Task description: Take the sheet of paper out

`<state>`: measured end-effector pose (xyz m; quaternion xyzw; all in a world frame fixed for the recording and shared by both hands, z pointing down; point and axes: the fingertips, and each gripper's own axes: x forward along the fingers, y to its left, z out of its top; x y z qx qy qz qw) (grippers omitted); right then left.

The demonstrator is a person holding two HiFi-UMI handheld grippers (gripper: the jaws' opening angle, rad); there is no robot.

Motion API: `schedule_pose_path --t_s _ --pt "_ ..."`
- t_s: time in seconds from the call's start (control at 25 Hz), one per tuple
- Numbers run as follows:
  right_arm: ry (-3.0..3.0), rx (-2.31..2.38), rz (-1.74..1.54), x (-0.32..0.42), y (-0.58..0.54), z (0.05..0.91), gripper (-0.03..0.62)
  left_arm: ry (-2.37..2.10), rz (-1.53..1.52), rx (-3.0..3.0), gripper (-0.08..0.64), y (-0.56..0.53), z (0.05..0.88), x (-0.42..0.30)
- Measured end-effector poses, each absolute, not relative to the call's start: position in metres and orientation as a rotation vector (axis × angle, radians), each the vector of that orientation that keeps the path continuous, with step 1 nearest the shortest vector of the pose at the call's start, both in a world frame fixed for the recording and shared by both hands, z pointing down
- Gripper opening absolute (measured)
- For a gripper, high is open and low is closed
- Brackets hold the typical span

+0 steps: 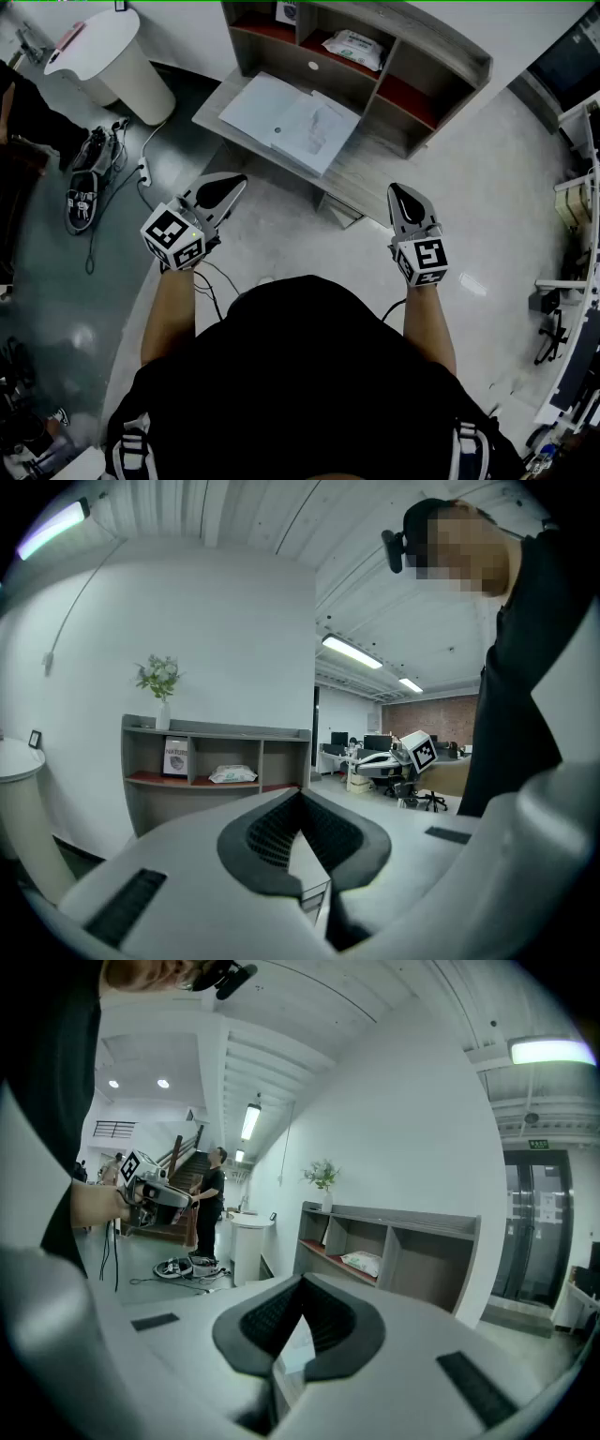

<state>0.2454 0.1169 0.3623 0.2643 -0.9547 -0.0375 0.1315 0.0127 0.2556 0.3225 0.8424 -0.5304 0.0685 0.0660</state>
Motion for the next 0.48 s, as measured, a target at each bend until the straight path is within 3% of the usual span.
schedule_pose_path --t_s 0.48 --pt "-2.810 0.766 -0.072 0.274 0.096 0.368 0.012 -1.625 0.203 2.498 0.020 0.239 0.329 0.038"
